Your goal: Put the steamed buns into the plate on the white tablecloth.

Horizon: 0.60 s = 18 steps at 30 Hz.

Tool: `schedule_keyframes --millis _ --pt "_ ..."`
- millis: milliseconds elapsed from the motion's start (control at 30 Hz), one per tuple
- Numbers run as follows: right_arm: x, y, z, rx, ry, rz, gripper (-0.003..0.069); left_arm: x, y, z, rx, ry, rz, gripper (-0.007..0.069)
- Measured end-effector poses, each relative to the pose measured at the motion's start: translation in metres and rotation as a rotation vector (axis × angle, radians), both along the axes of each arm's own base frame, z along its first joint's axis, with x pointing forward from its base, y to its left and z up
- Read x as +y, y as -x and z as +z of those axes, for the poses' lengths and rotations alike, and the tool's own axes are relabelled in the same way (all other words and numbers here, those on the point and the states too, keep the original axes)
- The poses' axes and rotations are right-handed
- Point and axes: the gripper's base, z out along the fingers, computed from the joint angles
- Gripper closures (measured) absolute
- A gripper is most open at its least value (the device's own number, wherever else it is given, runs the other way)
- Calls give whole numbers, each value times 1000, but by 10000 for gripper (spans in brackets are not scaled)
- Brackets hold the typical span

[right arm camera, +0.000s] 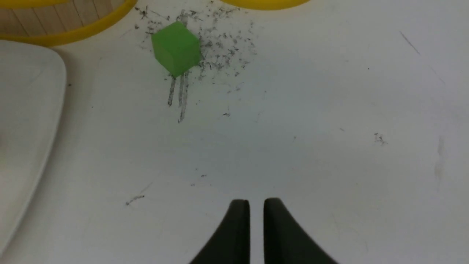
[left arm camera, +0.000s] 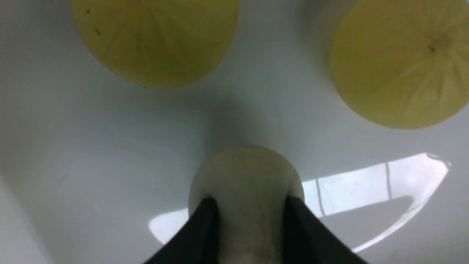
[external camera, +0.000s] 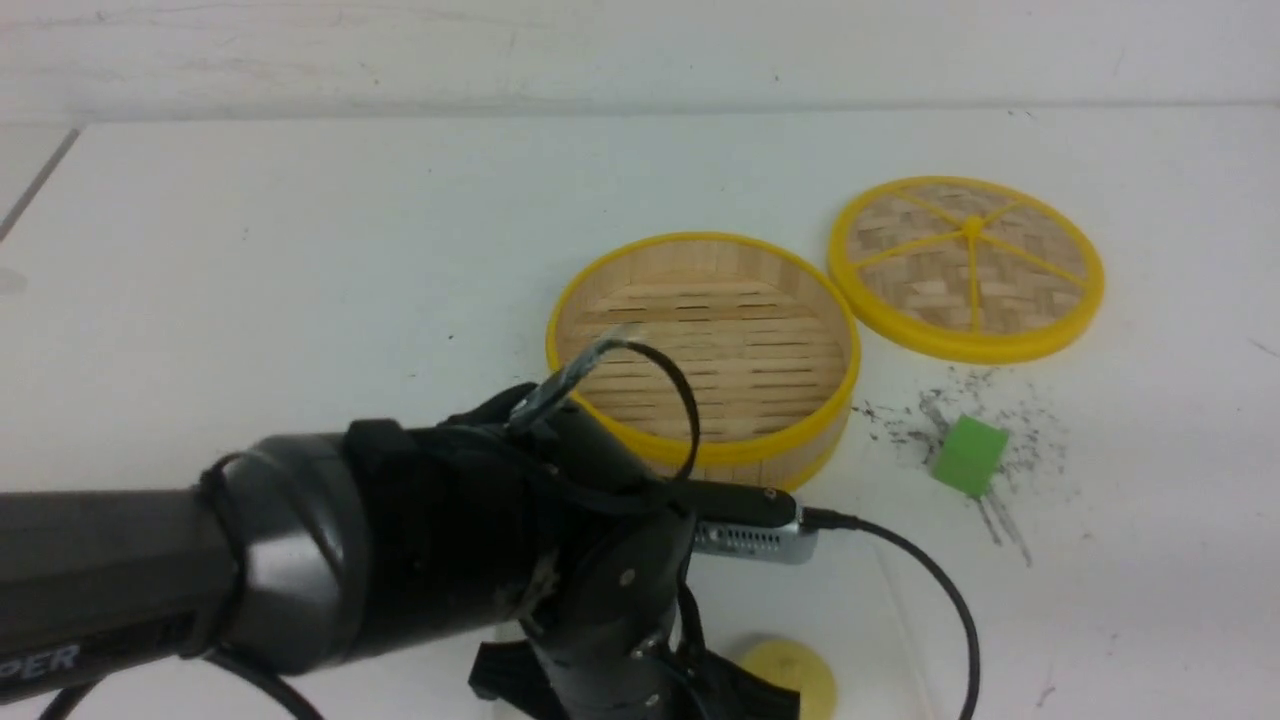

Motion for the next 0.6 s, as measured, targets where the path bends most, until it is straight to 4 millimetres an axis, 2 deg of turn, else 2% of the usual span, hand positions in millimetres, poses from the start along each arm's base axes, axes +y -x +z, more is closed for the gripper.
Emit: schedule_keyframes --millis 133,300,433,467,500,600 --pt "-2 9 16 -19 -64 42 578 -1 -3 11 -33 17 -10 188" --pt "-11 36 48 -12 -137 145 657 -5 -8 43 -99 44 -28 145" --pt "-27 66 70 -45 -177 249 675 -4 -13 61 -127 -9 -45 176" --pt "-28 68 70 -47 -173 258 675 -4 -13 62 -130 -8 -45 176" --pt "-35 81 74 -88 -198 307 675 -2 -15 67 -142 -38 -51 215" --pt "-39 95 71 -179 -252 390 675 1 -18 72 -165 -87 -62 325"
